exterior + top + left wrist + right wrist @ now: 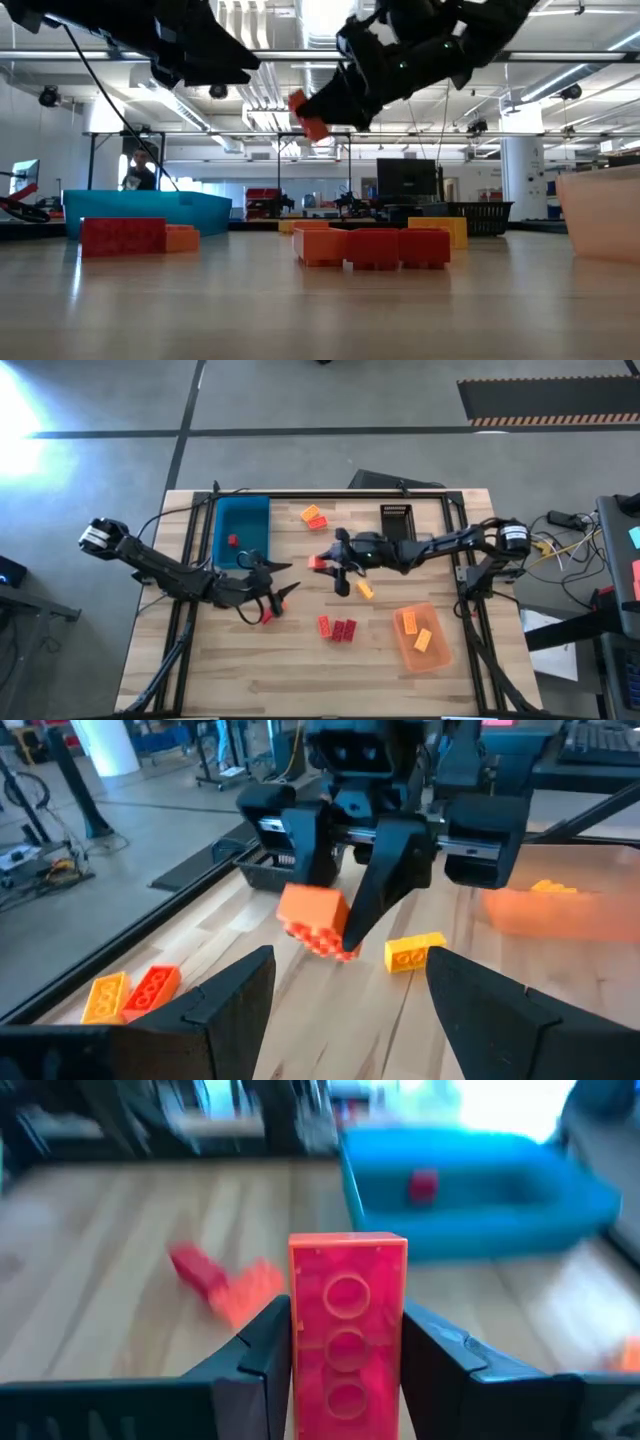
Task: Sort & place blocks by color
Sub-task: Put the orange game piece into the black bin
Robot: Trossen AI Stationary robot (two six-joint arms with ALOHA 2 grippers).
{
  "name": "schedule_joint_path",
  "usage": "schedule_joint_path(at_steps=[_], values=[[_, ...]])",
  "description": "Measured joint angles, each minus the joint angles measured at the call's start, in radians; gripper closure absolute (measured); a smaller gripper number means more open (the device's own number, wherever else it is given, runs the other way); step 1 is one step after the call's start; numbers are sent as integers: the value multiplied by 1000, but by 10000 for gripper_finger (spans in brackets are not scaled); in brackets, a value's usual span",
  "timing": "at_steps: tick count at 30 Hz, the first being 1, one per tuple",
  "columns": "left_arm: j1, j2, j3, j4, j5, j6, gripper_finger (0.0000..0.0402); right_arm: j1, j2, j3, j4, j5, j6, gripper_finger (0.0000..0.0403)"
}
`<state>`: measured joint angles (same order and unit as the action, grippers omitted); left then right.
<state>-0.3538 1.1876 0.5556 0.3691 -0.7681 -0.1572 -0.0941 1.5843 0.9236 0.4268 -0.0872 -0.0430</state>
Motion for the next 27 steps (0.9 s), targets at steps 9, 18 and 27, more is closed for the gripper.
schedule_joint_path(at_steps=[9,18,27], values=[[10,140,0,387,6,222,157,20,10,-70,296,-115,-24,277],[44,270,0,641,79,348,157,29,9,-67,296,-131,-35,277],[104,356,0,750,139,349,160,38,9,-67,290,-134,-54,277]])
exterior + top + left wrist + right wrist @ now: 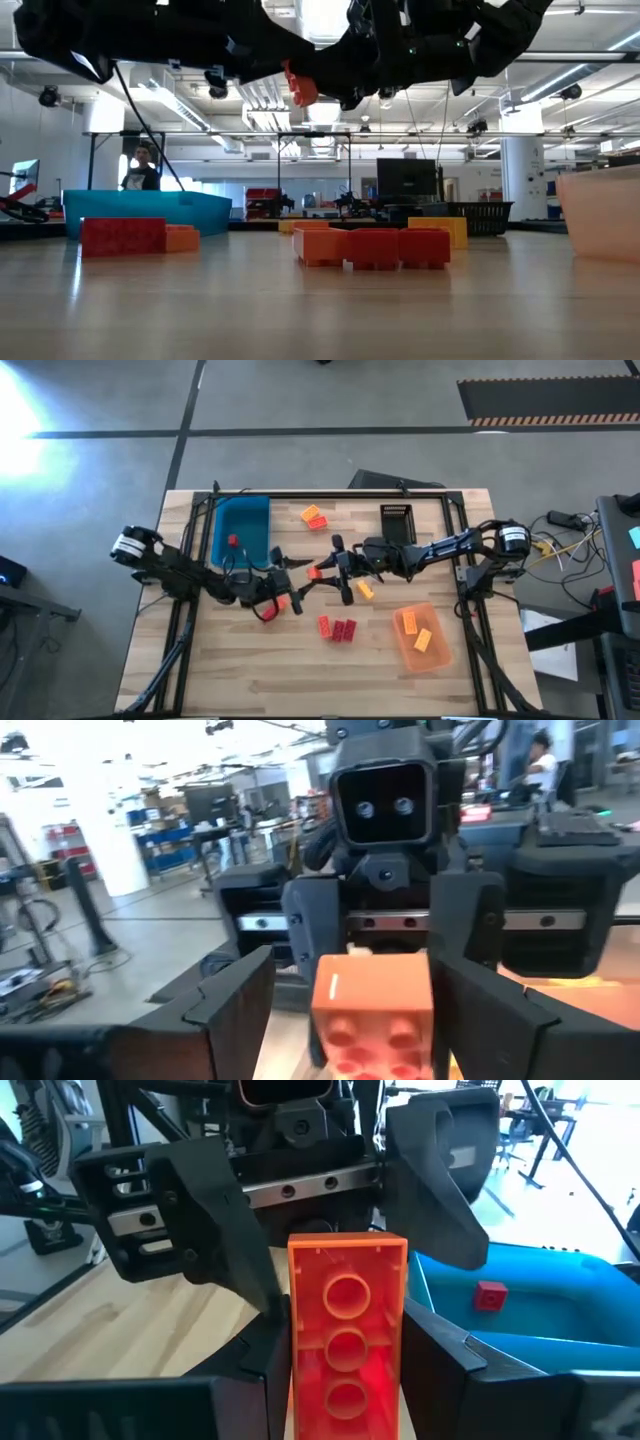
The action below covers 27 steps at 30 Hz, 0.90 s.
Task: Sort & place blocks by color
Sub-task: Put the orange game piece into the black bin
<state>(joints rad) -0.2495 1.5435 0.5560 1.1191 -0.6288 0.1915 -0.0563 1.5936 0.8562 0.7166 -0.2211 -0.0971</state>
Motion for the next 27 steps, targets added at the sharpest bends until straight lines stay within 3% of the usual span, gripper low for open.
schedule_joint_path(at_steps=[5,12,15,22,27], values=[[2,7,0,9,40,8,191,0,0,0,-1,1,0,277],[4,7,0,9,41,6,267,0,0,0,-2,-2,-6,277],[4,7,0,9,42,4,273,1,0,0,-3,-4,-6,275],[6,7,0,-1,41,2,273,-1,0,0,-6,10,10,179],[6,7,0,-2,41,-2,273,-1,0,0,-8,15,11,138]])
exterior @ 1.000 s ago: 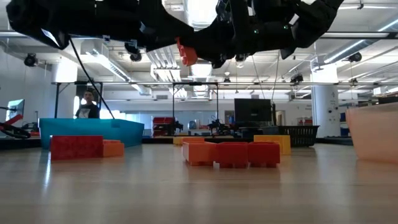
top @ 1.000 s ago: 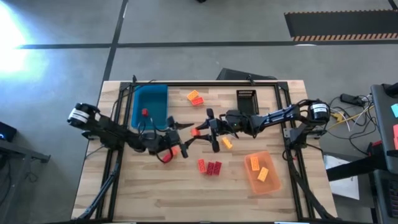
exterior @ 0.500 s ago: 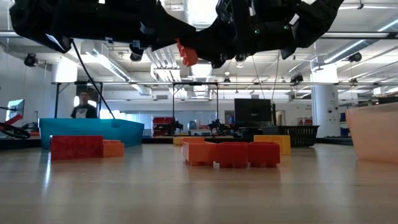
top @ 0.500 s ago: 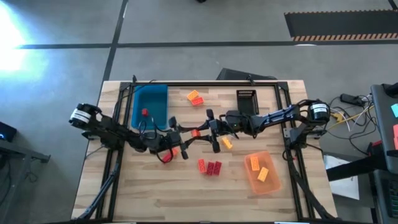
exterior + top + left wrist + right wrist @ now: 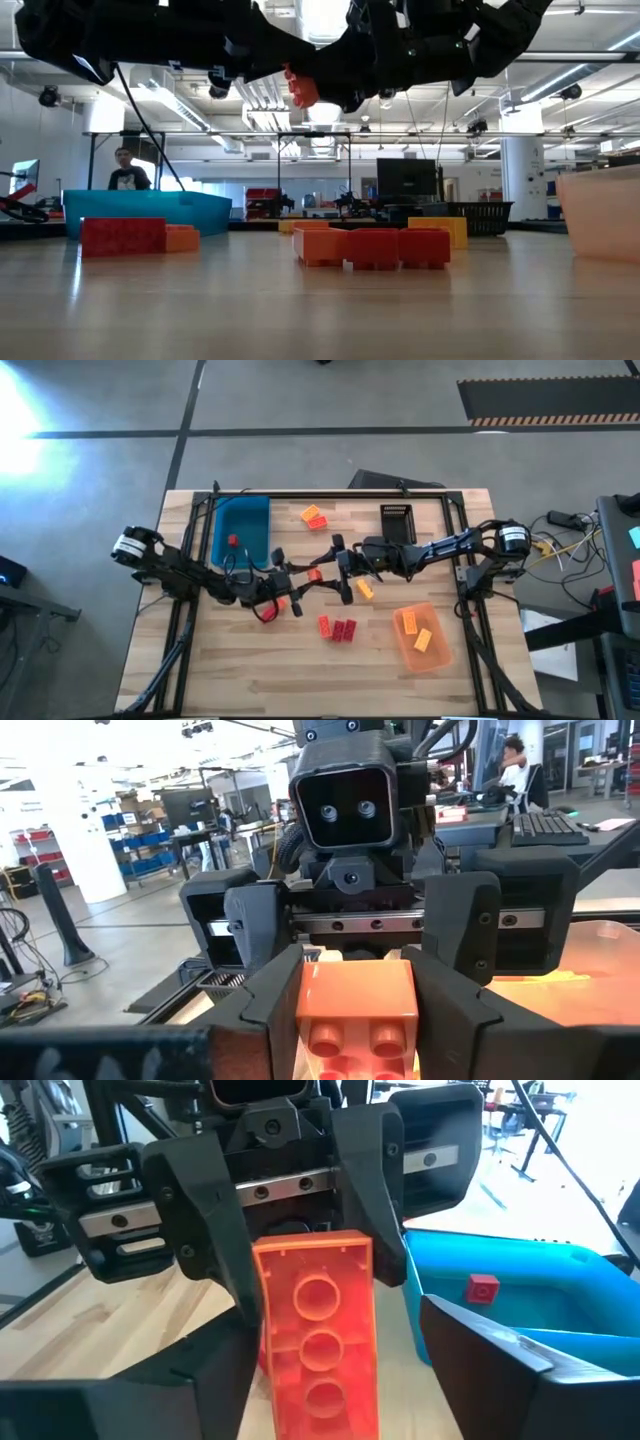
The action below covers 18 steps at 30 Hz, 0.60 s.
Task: Sort & place blocks by color
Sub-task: Put the orange game piece into the black bin
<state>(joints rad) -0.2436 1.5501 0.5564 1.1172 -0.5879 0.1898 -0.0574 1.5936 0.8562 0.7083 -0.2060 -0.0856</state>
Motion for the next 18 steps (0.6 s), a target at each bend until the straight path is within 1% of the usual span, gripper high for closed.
schedule_joint_path(at_steps=[5,9,13,18], values=[[0,0,0,-12,-27,0,273,-2,0,0,-23,-1,3,124],[0,0,0,-17,-51,-5,273,-6,-2,0,-30,1,21,125],[0,-1,0,-47,-53,-32,273,-9,-3,0,-78,47,41,128],[0,-2,0,-59,-48,-53,273,-5,-3,0,-89,48,43,130]])
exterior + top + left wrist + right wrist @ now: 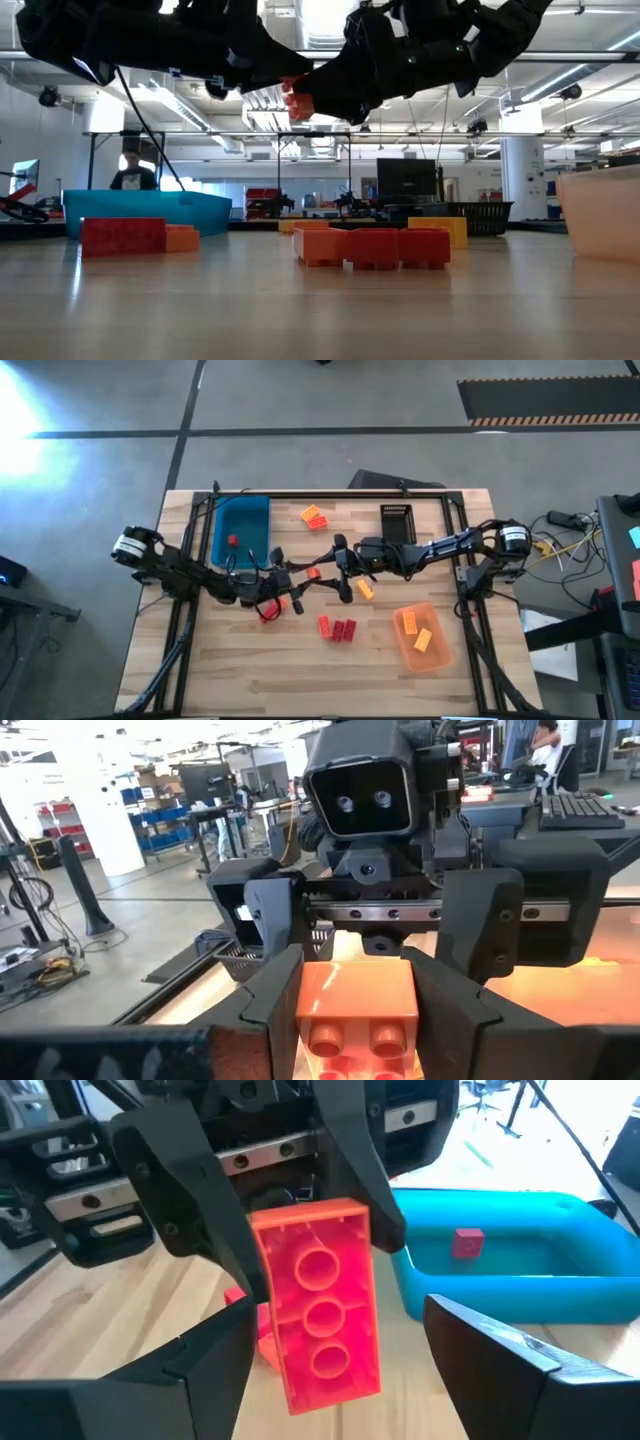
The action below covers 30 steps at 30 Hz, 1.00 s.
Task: Sort & place blocks by color
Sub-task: Put the orange game piece into the black bin
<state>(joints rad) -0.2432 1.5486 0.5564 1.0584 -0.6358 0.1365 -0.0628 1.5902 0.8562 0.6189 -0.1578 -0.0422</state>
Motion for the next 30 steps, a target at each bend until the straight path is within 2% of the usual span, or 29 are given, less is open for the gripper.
schedule_joint_path(at_steps=[5,9,13,22,24,30], values=[[0,0,2,1,28,0,273,0,0,0,0,-27,-1,163],[0,0,7,6,27,1,271,0,0,0,1,-32,0,223],[0,-1,12,4,26,0,247,0,0,0,1,-36,-4,282],[0,-4,11,-9,57,-70,229,-2,-1,0,-71,-25,-11,282],[-1,-11,11,-15,85,-103,218,-4,-1,0,-113,-16,-11,282],[-12,-17,8,-46,85,-107,165,-14,0,0,-245,24,-7,282]])
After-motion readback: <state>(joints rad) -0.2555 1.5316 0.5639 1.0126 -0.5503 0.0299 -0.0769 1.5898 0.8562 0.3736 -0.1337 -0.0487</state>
